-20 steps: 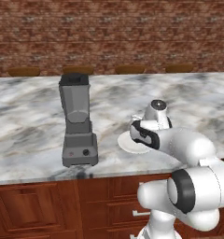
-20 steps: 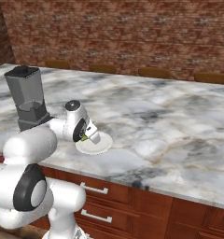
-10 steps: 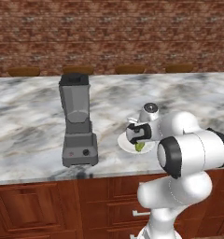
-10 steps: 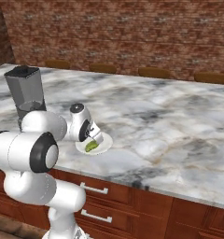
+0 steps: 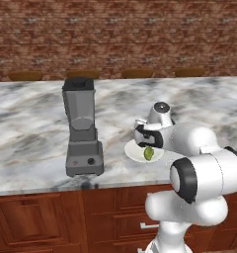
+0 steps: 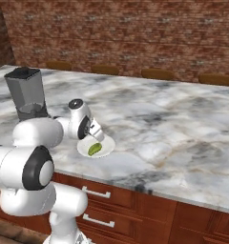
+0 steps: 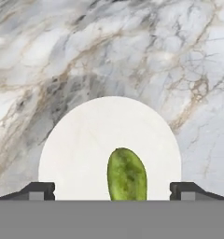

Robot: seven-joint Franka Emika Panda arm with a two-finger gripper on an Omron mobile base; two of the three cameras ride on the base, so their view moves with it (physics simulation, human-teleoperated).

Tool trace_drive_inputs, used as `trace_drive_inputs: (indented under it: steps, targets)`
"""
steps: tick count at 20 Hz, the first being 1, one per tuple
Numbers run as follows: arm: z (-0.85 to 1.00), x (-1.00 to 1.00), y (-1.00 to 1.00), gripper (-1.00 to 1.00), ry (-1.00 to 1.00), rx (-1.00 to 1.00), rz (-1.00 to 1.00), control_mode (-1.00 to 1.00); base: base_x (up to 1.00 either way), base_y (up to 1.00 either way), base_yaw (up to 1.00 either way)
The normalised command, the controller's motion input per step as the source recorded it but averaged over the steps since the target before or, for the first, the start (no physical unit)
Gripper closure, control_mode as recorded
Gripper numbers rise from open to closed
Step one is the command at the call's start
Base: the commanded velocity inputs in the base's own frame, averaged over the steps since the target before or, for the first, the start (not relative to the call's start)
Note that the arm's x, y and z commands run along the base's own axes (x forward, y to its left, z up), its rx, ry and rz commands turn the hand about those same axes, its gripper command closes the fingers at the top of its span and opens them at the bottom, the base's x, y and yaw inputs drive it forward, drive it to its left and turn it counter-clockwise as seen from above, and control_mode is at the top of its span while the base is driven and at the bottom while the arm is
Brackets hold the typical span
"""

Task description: Pick the kiwi and mango from the fridge and place them on the plate next to the blender to make a fruit smoothie.

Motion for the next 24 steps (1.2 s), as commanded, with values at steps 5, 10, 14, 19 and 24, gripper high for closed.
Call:
trace_drive_inputs:
  steps: [5,10,14,19,24]
  targets:
    - [0.98,-0.54,0.04,-1.0,0.0,0.0,0.0,-1.0,0.0,0.0,0.0]
    - [1.0,-0.86,0.01,-1.0,0.0,0.0,0.04,-1.0,0.0,0.0,0.0]
    - [0.99,-0.82,0.06,-1.0,0.0,0.0,0.0,-1.0,0.0,0.0,0.0]
    - [0.64,-0.96,0.0,-1.0,-0.1,-0.03,0.08,-1.0,0.0,0.0,0.0]
    - [0.41,-0.85,0.0,-1.0,-0.17,-0.08,0.08,-1.0,0.0,0.0,0.0]
